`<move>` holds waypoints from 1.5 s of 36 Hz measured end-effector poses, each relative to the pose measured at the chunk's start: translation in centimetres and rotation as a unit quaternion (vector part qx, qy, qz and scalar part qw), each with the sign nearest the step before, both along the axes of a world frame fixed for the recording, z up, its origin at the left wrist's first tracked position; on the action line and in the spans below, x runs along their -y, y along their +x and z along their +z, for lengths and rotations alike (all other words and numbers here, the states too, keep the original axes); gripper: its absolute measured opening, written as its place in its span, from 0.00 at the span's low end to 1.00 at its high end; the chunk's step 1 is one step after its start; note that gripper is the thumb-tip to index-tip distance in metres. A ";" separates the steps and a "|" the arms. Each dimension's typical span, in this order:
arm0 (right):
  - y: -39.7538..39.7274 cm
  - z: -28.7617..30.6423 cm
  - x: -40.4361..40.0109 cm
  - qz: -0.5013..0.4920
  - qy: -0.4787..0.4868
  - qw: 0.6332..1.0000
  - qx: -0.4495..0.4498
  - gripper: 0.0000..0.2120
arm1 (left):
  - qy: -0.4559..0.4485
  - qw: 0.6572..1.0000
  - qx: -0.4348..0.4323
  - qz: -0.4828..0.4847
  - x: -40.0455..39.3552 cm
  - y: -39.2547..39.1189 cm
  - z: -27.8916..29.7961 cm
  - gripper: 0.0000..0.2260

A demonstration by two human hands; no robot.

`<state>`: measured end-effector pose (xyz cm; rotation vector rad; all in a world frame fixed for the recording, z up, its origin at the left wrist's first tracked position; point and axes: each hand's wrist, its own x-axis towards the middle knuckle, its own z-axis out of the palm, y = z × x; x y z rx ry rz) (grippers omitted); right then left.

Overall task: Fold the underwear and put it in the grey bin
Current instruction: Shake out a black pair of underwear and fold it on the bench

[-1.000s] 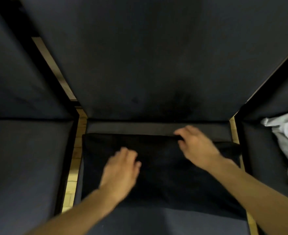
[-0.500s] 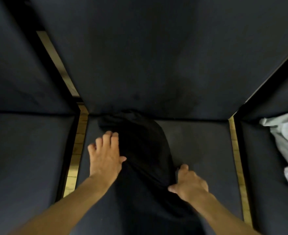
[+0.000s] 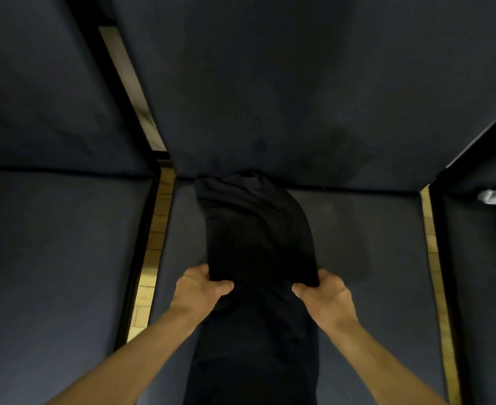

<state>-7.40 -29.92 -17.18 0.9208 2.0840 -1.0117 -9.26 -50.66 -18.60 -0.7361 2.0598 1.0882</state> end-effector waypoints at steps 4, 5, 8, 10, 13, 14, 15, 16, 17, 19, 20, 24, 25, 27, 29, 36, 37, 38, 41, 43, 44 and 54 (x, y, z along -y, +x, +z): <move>1.1 0.8 0.2 -0.053 -0.070 0.994 -0.070 0.04 | 0.086 0.995 -0.032 0.045 0.3 1.0 1.0 0.09; 1.4 1.0 0.3 -0.067 -0.094 0.990 -0.079 0.03 | 0.111 0.992 -0.035 0.055 0.6 1.3 1.4 0.09; 2.2 1.6 0.1 -0.104 -0.177 0.975 -0.083 0.04 | 0.174 0.981 -0.034 0.084 1.3 2.2 2.5 0.11; 3.1 2.2 0.1 -0.122 -0.215 0.966 -0.077 0.06 | 0.195 0.974 -0.039 0.111 1.7 3.0 3.3 0.12; 4.2 3.7 -0.3 -0.156 -0.258 0.950 -0.089 0.08 | 0.197 0.970 -0.065 0.126 2.1 4.1 5.0 0.10; 4.3 4.7 -0.3 -0.161 -0.267 0.945 -0.097 0.08 | 0.192 0.970 -0.080 0.129 2.2 4.4 5.8 0.10; 4.6 5.6 -0.5 -0.161 -0.282 0.939 -0.110 0.08 | 0.193 0.968 -0.097 0.130 2.4 4.7 6.7 0.11; 4.8 6.9 -0.6 -0.155 -0.282 0.939 -0.119 0.09 | 0.185 0.968 -0.112 0.130 2.5 5.0 8.0 0.12; 4.6 7.0 -0.8 -0.156 -0.290 0.935 -0.127 0.11 | 0.184 0.966 -0.123 0.132 2.7 4.7 8.0 0.13; 5.7 10.5 -1.2 -0.143 -0.303 0.929 -0.156 0.13 | 0.182 0.963 -0.153 0.129 2.6 5.8 11.7 0.14; 6.2 12.5 -1.6 -0.147 -0.305 0.926 -0.169 0.16 | 0.180 0.962 -0.165 0.122 2.4 6.3 13.8 0.15; 7.8 23.4 -2.8 -0.134 -0.343 0.904 -0.215 0.41 | 0.187 0.950 -0.231 0.100 1.5 7.8 24.7 0.15; 8.1 26.6 -3.4 -0.120 -0.358 0.897 -0.229 0.45 | 0.197 0.942 -0.254 0.094 1.1 8.1 28.0 0.13; 8.5 33.4 -4.6 -0.092 -0.390 0.877 -0.264 0.33 | 0.232 0.923 -0.296 0.085 0.4 8.6 35.0 0.08; 9.3 40.7 -5.9 -0.066 -0.403 0.860 -0.307 0.13 | 0.268 0.903 -0.330 0.058 -0.3 9.5 42.5 0.07; 11.7 59.5 -7.6 -0.011 -0.396 0.832 -0.387 0.09 | 0.270 0.879 -0.389 -0.057 -1.5 11.4 61.1 0.16; 12.6 62.4 -7.8 -0.005 -0.408 0.821 -0.399 0.10 | 0.270 0.874 -0.399 -0.065 -1.8 12.1 64.0 0.16; 13.3 65.0 -8.0 0.000 -0.422 0.808 -0.410 0.11 | 0.276 0.865 -0.413 -0.069 -1.8 12.5 66.3 0.16; 15.7 72.0 -8.7 0.040 -0.427 0.786 -0.444 0.13 | 0.276 0.843 -0.453 -0.092 -2.0 14.5 73.1 0.16; 16.9 75.8 -9.3 0.074 -0.409 0.779 -0.470 0.13 | 0.273 0.829 -0.478 -0.100 -2.1 15.4 76.9 0.16; 17.2 76.7 -9.3 0.091 -0.392 0.779 -0.482 0.12 | 0.270 0.825 -0.485 -0.104 -2.1 15.6 77.9 0.16; 20.3 87.9 -9.5 0.124 -0.293 0.766 -0.558 0.08 | 0.275 0.794 -0.531 -0.109 -3.0 17.0 89.5 0.12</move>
